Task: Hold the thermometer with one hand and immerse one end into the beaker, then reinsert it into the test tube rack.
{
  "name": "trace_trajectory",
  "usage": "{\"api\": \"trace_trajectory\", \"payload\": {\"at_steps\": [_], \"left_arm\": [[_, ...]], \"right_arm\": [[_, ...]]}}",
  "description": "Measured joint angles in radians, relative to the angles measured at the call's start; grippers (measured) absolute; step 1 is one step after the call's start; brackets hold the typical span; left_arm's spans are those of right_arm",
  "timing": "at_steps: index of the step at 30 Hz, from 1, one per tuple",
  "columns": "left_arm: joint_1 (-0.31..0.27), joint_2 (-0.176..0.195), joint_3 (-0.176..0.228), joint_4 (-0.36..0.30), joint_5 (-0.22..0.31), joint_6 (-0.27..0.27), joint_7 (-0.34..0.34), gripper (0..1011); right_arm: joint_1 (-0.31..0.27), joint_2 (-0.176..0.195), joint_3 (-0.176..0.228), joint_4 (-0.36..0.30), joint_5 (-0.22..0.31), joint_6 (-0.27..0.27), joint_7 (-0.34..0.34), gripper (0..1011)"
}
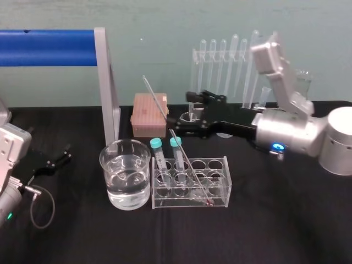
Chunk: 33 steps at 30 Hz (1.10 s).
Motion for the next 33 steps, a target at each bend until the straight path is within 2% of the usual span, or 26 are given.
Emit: {"api": "trace_trajectory", "payload": {"at_steps": [5,11,16,21,33], "left_arm": [[0.000,0.000,0.000,0.000,0.000,0.000,0.000,1008],[0.000,0.000,0.000,0.000,0.000,0.000,0.000,1008],[0.000,0.000,0.000,0.000,0.000,0.000,0.000,1008],[0.000,0.000,0.000,0.000,0.000,0.000,0.000,1008],[0.000,0.000,0.000,0.000,0.000,0.000,0.000,1008]], "right_arm": [[0.069,-0.060,-0.052,0.064,-0.008,0.047,-0.014,1004],[0.110,-0.103,-0.082,0.110,-0.011,0.102,-0.047,1004],[0.124,-0.113,-0.097,0.122,-0.006,0.123,-0.050,1004],[0.128,-0.105,-0.109,0.117,-0.007,0.130,-0.055,1004],[0.128,-0.106,-0.108,0.116,-0.008,0.130,-0.056,983]]}}
